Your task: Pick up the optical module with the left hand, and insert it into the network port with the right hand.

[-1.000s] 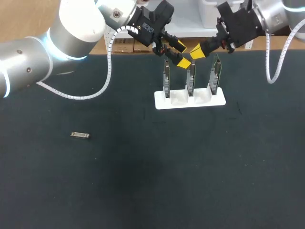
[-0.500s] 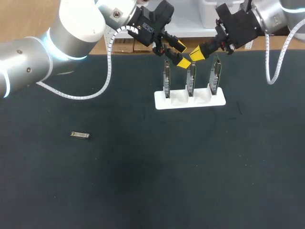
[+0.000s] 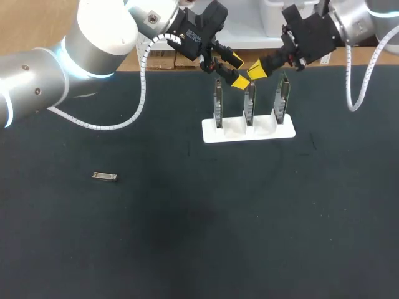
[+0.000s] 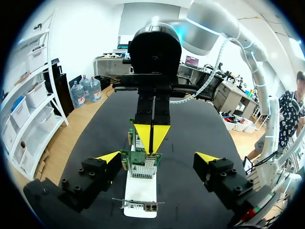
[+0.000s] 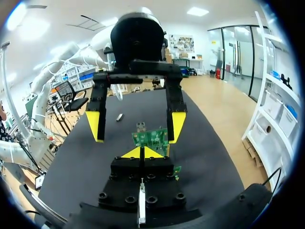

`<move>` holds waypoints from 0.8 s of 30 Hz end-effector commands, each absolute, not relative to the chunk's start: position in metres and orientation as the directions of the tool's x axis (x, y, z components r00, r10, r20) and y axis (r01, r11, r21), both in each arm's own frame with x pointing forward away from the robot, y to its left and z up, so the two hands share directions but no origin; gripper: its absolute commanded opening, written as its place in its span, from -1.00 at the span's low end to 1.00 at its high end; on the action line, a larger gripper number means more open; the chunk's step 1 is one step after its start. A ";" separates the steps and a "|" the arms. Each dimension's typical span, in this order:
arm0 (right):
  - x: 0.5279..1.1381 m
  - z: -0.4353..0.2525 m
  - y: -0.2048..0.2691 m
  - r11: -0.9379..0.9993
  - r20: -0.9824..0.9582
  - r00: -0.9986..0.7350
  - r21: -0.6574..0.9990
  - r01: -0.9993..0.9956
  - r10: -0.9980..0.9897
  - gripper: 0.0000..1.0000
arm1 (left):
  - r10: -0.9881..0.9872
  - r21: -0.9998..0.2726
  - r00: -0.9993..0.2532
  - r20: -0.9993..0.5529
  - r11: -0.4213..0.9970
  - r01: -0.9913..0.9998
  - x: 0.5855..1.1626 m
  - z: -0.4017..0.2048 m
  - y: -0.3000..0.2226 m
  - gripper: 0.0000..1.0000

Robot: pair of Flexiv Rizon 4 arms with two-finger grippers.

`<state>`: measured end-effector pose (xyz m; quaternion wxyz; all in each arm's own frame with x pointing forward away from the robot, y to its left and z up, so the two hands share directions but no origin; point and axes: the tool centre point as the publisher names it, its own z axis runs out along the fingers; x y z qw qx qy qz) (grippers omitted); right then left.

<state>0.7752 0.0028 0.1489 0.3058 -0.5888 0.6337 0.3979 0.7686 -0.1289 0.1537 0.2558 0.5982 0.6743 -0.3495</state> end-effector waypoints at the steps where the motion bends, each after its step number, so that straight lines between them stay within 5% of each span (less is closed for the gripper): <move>1: 0.774 0.158 0.000 -0.018 -0.869 -0.108 0.134 -0.991 -0.483 -1.00 | 0.630 -0.165 -0.153 -0.761 0.040 0.985 0.769 0.155 -0.129 1.00; 24: 0.784 0.186 -0.074 0.021 -0.864 -0.106 0.109 -0.994 -0.492 -1.00 | 0.630 -0.165 -0.153 -0.761 0.040 0.985 0.769 0.155 -0.129 1.00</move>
